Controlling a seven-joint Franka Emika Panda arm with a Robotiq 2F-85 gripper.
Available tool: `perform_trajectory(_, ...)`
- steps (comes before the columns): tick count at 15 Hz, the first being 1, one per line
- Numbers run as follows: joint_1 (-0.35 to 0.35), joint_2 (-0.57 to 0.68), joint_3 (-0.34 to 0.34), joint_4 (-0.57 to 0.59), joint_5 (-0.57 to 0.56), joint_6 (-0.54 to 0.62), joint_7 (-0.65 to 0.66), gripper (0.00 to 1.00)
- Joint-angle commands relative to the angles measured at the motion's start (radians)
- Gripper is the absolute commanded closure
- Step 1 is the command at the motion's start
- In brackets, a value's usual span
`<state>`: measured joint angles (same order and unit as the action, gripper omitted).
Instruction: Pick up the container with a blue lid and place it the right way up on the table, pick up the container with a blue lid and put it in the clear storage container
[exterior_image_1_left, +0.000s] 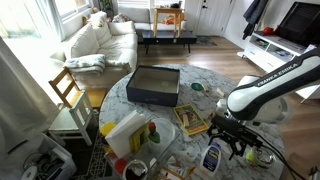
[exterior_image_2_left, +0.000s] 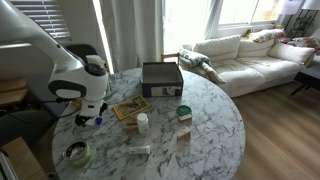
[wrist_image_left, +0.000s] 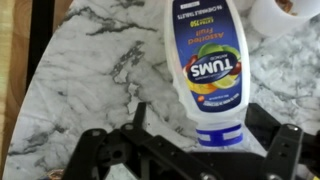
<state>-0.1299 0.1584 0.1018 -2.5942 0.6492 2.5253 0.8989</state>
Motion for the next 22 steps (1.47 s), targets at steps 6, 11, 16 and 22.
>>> perform_trajectory(6, 0.031, 0.122, -0.087, 0.122, 0.101, -0.141, -0.143, 0.0)
perform_trajectory(11, 0.032, 0.148, -0.108, 0.123, 0.171, -0.124, -0.174, 0.29)
perform_trajectory(16, 0.041, 0.133, -0.132, 0.119, 0.189, -0.118, -0.173, 0.67)
perform_trajectory(22, 0.08, 0.078, -0.175, 0.098, 0.105, -0.099, -0.097, 0.81)
